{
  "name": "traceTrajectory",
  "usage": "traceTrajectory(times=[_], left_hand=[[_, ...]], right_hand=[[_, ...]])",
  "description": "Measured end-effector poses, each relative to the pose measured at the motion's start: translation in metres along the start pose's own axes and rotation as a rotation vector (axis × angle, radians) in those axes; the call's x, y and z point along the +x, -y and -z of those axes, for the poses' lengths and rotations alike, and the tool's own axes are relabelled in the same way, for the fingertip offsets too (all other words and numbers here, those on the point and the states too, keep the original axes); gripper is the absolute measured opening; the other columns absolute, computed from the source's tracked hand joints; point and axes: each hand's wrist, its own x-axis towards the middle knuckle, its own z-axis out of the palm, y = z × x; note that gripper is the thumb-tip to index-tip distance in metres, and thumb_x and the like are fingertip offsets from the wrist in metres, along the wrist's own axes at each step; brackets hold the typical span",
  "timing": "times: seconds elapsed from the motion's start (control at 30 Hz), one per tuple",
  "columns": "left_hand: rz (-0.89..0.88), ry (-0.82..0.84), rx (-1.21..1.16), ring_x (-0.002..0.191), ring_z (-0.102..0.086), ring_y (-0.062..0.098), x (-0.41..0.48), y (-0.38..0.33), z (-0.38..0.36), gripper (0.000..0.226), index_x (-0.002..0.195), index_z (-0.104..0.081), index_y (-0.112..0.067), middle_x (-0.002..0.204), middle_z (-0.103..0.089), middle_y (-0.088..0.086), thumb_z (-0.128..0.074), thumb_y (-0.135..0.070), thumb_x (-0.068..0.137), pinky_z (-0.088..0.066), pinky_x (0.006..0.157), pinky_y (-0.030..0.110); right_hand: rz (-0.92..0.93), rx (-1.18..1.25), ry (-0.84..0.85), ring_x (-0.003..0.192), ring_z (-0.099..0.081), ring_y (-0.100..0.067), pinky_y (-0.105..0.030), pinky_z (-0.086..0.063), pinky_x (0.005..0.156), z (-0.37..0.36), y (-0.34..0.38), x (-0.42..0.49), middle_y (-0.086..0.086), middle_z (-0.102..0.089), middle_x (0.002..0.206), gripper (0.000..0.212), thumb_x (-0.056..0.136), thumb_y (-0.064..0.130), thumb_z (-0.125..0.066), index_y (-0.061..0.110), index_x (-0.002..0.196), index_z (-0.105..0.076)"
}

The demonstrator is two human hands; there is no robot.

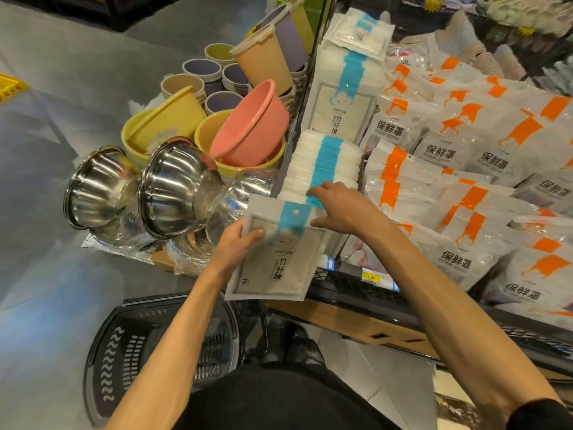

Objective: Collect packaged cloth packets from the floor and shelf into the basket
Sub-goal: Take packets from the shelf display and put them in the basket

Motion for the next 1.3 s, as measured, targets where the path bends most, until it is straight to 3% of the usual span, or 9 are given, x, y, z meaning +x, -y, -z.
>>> traceTrajectory(times=[0.1,0.23,0.33,0.43,0.6,0.73,0.83,1.03,1.3], left_hand=[[-0.051,0.087,-0.041,0.105,-0.063,0.032,0.002,-0.004,-0.011,0.029,0.116,-0.059,-0.003,0.117,-0.063,0.018,-0.063,-0.025,0.097,-0.057,0.084,0.039],[-0.142,0.118,-0.101,0.097,-0.066,0.019,0.007,-0.014,-0.022,0.021,0.112,-0.066,-0.021,0.111,-0.068,0.007,-0.063,-0.03,0.094,-0.058,0.078,0.036],[-0.198,0.13,-0.091,0.101,-0.065,0.029,0.014,-0.019,-0.028,0.03,0.114,-0.068,-0.023,0.112,-0.069,0.007,-0.065,-0.039,0.09,-0.057,0.081,0.043],[-0.205,0.113,-0.09,0.105,-0.067,0.032,0.025,-0.02,-0.032,0.04,0.119,-0.067,-0.017,0.114,-0.07,0.008,-0.072,-0.042,0.087,-0.059,0.083,0.045],[-0.193,-0.014,0.139,0.086,-0.064,0.011,0.046,0.005,-0.025,0.049,0.106,-0.062,-0.013,0.093,-0.068,-0.005,-0.081,-0.049,0.079,-0.057,0.082,0.033],[-0.136,-0.056,0.575,0.131,-0.048,0.024,0.06,0.034,-0.015,0.078,0.141,-0.046,-0.017,0.142,-0.052,0.005,-0.078,-0.053,0.08,-0.043,0.107,0.044],[-0.088,-0.008,0.684,0.148,-0.026,0.03,0.062,0.045,-0.014,0.106,0.158,-0.02,-0.021,0.162,-0.027,0.007,-0.079,-0.056,0.078,-0.03,0.117,0.05],[0.016,0.109,0.75,0.151,-0.022,0.029,0.06,0.071,-0.01,0.127,0.161,0.004,-0.025,0.167,-0.016,0.007,-0.072,-0.073,0.07,-0.033,0.117,0.053],[0.007,0.106,0.71,0.151,-0.023,0.029,0.058,0.073,-0.012,0.121,0.161,0.004,-0.024,0.167,-0.017,0.009,-0.073,-0.065,0.077,-0.032,0.118,0.051]], right_hand=[[0.032,0.044,0.02,0.121,-0.052,-0.028,-0.039,-0.046,0.09,0.012,0.005,-0.002,-0.007,-0.055,0.136,0.066,0.09,0.043,-0.067,0.024,0.146,-0.04],[0.034,0.188,0.113,0.105,-0.061,-0.026,-0.037,-0.05,0.082,0.026,0.002,-0.003,-0.006,-0.067,0.113,0.046,0.085,0.04,-0.074,0.019,0.124,-0.061],[-0.012,0.239,0.132,0.088,-0.064,-0.024,-0.041,-0.054,0.074,0.031,-0.005,-0.004,-0.005,-0.07,0.096,0.035,0.08,0.04,-0.079,0.014,0.102,-0.07],[-0.086,0.206,0.087,0.084,-0.065,-0.023,-0.041,-0.056,0.072,0.034,-0.009,-0.002,-0.005,-0.07,0.096,0.038,0.078,0.043,-0.081,0.014,0.101,-0.072],[-0.171,0.121,-0.029,0.083,-0.064,-0.026,-0.032,-0.05,0.063,0.037,-0.021,0.005,-0.007,-0.071,0.095,0.04,0.075,0.042,-0.082,0.011,0.098,-0.072],[-0.208,0.103,-0.07,0.081,-0.063,-0.027,-0.03,-0.043,0.062,0.037,-0.023,0.007,-0.009,-0.072,0.096,0.038,0.076,0.037,-0.082,0.01,0.102,-0.073],[-0.213,0.097,-0.089,0.079,-0.06,-0.025,-0.03,-0.042,0.063,0.037,-0.023,0.01,-0.009,-0.072,0.097,0.038,0.077,0.036,-0.082,0.012,0.105,-0.073],[-0.21,0.068,-0.135,0.077,-0.058,-0.029,-0.03,-0.039,0.063,0.043,-0.024,0.014,-0.012,-0.07,0.095,0.033,0.079,0.034,-0.081,0.011,0.101,-0.073],[-0.219,0.148,-0.075,0.086,-0.065,-0.029,-0.032,-0.045,0.064,-0.012,-0.015,0.022,-0.01,-0.07,0.099,0.039,0.077,0.039,-0.082,0.01,0.101,-0.071]])
